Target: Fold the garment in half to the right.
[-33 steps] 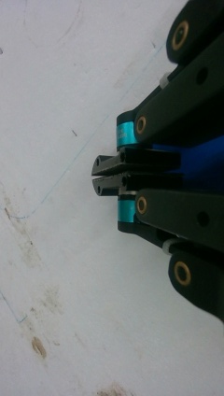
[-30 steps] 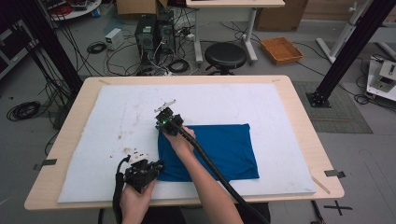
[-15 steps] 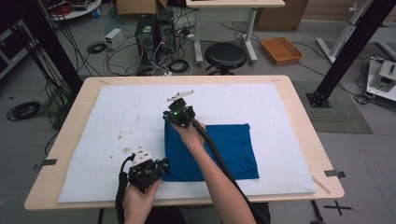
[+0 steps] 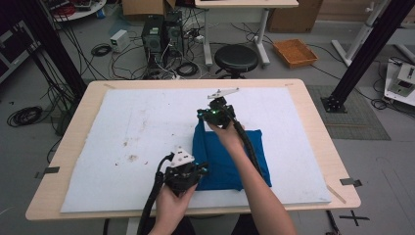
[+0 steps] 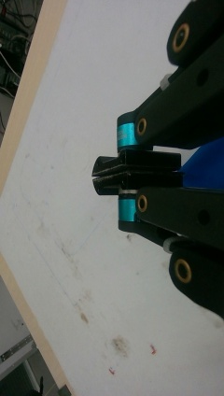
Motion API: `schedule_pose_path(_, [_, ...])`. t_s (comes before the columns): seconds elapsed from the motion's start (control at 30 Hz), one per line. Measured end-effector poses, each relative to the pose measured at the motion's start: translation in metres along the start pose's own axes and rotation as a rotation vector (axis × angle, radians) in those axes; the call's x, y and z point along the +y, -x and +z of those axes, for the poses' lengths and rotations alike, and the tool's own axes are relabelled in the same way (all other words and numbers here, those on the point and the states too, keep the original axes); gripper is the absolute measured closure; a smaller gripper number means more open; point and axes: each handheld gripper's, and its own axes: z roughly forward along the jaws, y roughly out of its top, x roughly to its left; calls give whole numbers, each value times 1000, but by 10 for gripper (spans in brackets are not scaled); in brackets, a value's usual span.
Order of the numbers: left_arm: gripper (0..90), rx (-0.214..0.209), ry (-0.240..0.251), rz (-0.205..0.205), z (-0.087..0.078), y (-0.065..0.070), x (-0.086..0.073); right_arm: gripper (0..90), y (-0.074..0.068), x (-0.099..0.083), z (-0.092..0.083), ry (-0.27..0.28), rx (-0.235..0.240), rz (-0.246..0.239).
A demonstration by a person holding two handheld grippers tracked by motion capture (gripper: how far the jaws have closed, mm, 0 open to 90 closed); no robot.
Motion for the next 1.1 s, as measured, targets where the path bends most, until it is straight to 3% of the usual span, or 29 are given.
schedule_pose_path(0.2, [877,-53,-23,14,34,18,10,897,29,-15,-30,9,-39,28])
schedule_pose_path(0.4, [878,-59,-50,42,57,31,14,897,53,-29,-52,26,-62,64])
schedule_pose_path(0.6, [877,-73,-48,47,70,40,20,897,65,-37,-62,26,-74,86])
schedule_pose_path(0.87, [878,-108,-58,55,87,56,22,897,75,-43,-71,-9,-102,70])
schedule_pose_path(1.1, [878,-138,-81,57,108,70,22,897,93,-62,-84,-34,-135,80])
